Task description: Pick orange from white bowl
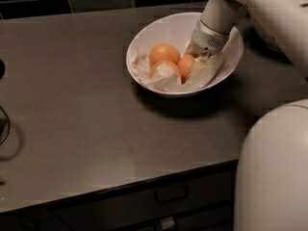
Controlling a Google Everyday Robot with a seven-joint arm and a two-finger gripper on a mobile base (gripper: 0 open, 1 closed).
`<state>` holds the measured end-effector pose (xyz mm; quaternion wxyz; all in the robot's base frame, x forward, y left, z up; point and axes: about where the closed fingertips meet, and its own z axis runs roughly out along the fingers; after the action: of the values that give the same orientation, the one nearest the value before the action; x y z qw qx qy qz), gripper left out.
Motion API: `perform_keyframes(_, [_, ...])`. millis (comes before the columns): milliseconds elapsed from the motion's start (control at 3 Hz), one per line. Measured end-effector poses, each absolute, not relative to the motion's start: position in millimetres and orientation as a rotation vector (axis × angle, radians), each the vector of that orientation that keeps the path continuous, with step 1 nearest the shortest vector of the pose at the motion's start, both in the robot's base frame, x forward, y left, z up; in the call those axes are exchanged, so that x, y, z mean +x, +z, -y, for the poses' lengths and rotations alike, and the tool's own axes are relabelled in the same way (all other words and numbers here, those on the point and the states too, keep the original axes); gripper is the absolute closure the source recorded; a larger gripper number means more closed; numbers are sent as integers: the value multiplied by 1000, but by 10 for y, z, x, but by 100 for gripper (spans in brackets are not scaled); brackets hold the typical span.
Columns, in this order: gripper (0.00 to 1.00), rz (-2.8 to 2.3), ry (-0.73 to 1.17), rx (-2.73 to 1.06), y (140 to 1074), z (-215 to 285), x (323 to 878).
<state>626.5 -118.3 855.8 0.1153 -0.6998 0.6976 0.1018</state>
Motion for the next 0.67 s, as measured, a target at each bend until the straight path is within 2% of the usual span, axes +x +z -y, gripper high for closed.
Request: perform_keyframes(667, [100,-2018,172,-2006,8915,1241,6248])
